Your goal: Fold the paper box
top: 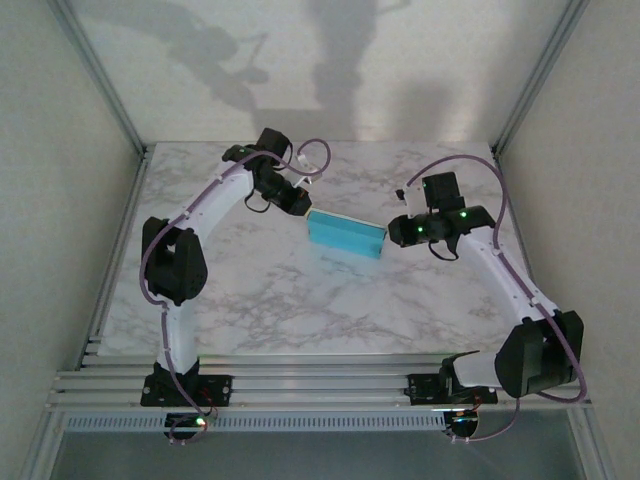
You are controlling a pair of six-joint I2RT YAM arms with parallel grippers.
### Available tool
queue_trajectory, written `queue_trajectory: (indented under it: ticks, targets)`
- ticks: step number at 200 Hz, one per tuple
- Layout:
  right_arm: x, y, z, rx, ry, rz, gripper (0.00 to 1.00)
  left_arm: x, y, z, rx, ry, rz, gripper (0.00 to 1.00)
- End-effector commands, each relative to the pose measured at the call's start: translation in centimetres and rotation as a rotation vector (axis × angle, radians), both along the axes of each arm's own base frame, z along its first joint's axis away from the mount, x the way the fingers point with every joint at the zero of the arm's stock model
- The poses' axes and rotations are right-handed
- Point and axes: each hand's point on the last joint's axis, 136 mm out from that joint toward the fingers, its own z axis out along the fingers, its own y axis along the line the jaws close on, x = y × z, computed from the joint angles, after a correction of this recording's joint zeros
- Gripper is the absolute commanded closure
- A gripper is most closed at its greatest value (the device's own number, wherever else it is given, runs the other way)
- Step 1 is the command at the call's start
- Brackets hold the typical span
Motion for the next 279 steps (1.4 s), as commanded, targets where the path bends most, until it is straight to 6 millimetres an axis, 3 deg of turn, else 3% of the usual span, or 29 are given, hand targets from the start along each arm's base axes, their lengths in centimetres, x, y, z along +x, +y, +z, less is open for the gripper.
queue_trajectory:
  ticks: [1,71,148,279]
  targets:
    - [0.0,0.8,-0.3,-0.002,0.002,0.037,0.82,-0.6,-0.5,-0.1,-0.003,0.030,-0.011,0.90]
    - [1.4,0.7,-1.5,-0.067,0.005,0.034,0.80,-0.6,-0.5,-0.1,0.002,0.030,-0.006,0.90]
    - [2.3,0.9,-1.5,-0.078,0.000,0.040,0.79,-0.6,-0.5,-0.2,0.008,0.030,-0.005,0.91]
    - [2.5,1.3,-1.5,-0.073,0.014,0.042,0.93,-0.6,-0.6,0.1,0.000,0.036,0.013,0.93]
